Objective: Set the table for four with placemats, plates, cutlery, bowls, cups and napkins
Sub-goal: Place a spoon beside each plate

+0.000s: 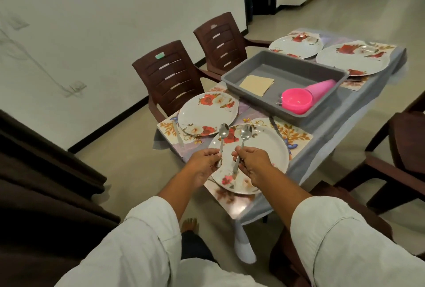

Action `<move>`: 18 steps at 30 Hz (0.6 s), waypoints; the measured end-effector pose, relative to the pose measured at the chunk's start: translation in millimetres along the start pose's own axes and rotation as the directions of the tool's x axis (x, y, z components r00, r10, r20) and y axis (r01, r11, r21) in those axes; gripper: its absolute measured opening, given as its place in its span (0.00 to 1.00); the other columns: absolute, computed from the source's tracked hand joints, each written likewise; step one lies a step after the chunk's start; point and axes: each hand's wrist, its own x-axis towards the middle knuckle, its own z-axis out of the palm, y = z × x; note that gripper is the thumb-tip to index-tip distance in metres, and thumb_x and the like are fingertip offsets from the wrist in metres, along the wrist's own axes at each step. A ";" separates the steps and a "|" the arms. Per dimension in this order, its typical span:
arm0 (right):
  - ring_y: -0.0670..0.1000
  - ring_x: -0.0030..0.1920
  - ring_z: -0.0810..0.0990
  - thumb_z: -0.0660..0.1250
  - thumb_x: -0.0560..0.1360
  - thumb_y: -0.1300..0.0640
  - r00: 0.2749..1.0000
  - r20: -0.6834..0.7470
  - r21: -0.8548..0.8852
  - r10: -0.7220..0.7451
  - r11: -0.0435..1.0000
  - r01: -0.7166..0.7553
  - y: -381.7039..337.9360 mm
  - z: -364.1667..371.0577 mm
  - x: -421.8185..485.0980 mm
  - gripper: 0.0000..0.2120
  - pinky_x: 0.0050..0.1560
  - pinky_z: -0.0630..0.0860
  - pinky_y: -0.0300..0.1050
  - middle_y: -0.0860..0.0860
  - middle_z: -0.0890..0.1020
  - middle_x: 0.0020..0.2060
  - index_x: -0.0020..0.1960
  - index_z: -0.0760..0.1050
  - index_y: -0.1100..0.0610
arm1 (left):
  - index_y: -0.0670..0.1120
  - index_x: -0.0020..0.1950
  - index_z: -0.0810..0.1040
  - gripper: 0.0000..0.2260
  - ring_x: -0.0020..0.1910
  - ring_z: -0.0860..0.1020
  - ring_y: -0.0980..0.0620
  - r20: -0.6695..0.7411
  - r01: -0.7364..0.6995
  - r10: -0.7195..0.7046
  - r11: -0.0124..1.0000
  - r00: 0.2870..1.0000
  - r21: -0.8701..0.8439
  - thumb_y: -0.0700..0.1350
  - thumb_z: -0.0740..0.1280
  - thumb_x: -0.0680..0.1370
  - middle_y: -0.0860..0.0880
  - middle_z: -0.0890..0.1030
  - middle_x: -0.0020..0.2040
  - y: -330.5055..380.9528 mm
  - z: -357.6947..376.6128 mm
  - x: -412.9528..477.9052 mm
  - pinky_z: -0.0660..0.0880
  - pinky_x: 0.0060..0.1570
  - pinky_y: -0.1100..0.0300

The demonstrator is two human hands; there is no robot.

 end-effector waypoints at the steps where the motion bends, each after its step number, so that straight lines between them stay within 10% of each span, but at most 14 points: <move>1: 0.52 0.48 0.86 0.71 0.79 0.57 1.000 -0.022 0.006 0.000 1.000 0.000 2.2 17.5 14.4 0.07 0.56 0.83 0.49 0.56 0.87 0.46 0.52 0.82 0.61 | 0.36 0.58 0.79 0.08 0.37 0.80 0.52 0.024 -0.003 0.003 1.000 1.000 0.005 0.33 0.68 0.79 0.43 0.82 0.42 5.3 -13.9 19.3 0.80 0.40 0.62; 7: 0.48 0.41 0.83 0.69 0.81 0.57 0.981 -0.195 0.024 0.016 1.000 -0.011 20.0 137.1 111.0 0.07 0.45 0.83 0.42 0.54 0.85 0.43 0.52 0.83 0.60 | 0.40 0.58 0.83 0.09 0.50 0.81 0.46 0.178 0.006 -0.022 0.996 0.984 0.093 0.35 0.71 0.78 0.39 0.85 0.54 24.0 -121.6 170.0 0.80 0.58 0.49; 11: 0.49 0.28 0.72 0.69 0.81 0.57 0.939 -0.339 0.007 0.065 0.998 -0.067 25.8 203.1 139.3 0.12 0.31 0.71 0.41 0.56 0.78 0.35 0.53 0.80 0.67 | 0.40 0.59 0.83 0.10 0.48 0.81 0.50 0.258 0.030 -0.068 0.989 0.964 0.146 0.36 0.71 0.78 0.43 0.85 0.50 44.4 -193.0 234.0 0.80 0.49 0.56; 18: 0.45 0.30 0.81 0.71 0.79 0.56 0.889 -0.447 0.107 0.097 0.993 -0.054 -0.3 284.7 158.8 0.10 0.31 0.79 0.38 0.55 0.85 0.39 0.55 0.83 0.61 | 0.39 0.62 0.81 0.11 0.48 0.81 0.51 0.364 0.000 -0.076 0.979 0.928 0.204 0.36 0.68 0.80 0.44 0.84 0.53 95.9 -249.5 280.4 0.78 0.43 0.62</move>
